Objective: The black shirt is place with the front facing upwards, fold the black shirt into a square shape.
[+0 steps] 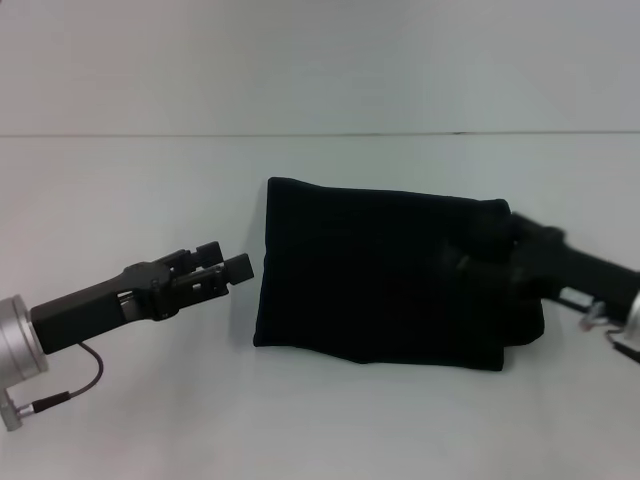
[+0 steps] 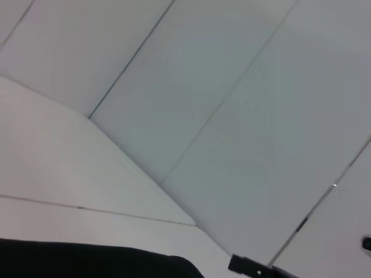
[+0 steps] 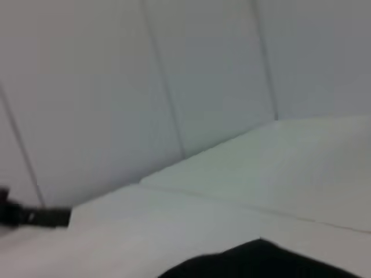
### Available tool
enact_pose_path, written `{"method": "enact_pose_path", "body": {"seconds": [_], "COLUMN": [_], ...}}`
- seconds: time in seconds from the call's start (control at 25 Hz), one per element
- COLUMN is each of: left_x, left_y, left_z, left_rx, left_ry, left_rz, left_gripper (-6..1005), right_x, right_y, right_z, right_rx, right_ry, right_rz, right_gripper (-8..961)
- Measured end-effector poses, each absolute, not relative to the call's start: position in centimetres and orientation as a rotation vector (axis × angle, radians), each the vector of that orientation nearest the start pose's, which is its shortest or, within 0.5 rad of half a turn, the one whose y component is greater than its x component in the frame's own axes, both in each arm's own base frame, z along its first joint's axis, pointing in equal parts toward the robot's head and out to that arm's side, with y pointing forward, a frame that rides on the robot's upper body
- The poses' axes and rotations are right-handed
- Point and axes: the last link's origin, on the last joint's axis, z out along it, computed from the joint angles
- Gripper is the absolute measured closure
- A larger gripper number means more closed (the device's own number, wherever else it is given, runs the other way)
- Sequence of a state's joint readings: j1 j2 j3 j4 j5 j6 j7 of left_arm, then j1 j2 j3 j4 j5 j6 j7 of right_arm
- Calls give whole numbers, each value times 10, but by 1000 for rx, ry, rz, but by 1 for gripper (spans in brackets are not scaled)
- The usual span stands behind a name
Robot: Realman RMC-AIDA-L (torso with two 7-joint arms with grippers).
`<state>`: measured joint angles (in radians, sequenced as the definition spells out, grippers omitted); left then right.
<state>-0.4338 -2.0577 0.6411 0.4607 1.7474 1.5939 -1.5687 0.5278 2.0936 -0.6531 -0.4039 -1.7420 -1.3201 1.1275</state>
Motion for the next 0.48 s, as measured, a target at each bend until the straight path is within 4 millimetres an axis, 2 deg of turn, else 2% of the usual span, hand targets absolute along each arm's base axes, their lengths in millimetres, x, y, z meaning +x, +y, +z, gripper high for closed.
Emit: {"method": "enact_pose_path", "body": {"seconds": [0.08,0.24,0.48], "left_x": [-286,-287,-285], "left_y": [303,301,301], "left_z": [3,2,0], "left_rx": [-2392,-2383,-2385], "left_ry": [-1176,-1188,-1213], "left_rz": [-1150,-1155,-1173], "left_gripper": [53,53,53], "right_x": [278,286,302], "right_y": [344,342,334], "right_z": [-38,-54,-66], "right_rx": [-2441,-2453,-2442], "right_ry": [625,565,552], "right_rz": [768,641,539], "right_gripper": [23,23,23]}}
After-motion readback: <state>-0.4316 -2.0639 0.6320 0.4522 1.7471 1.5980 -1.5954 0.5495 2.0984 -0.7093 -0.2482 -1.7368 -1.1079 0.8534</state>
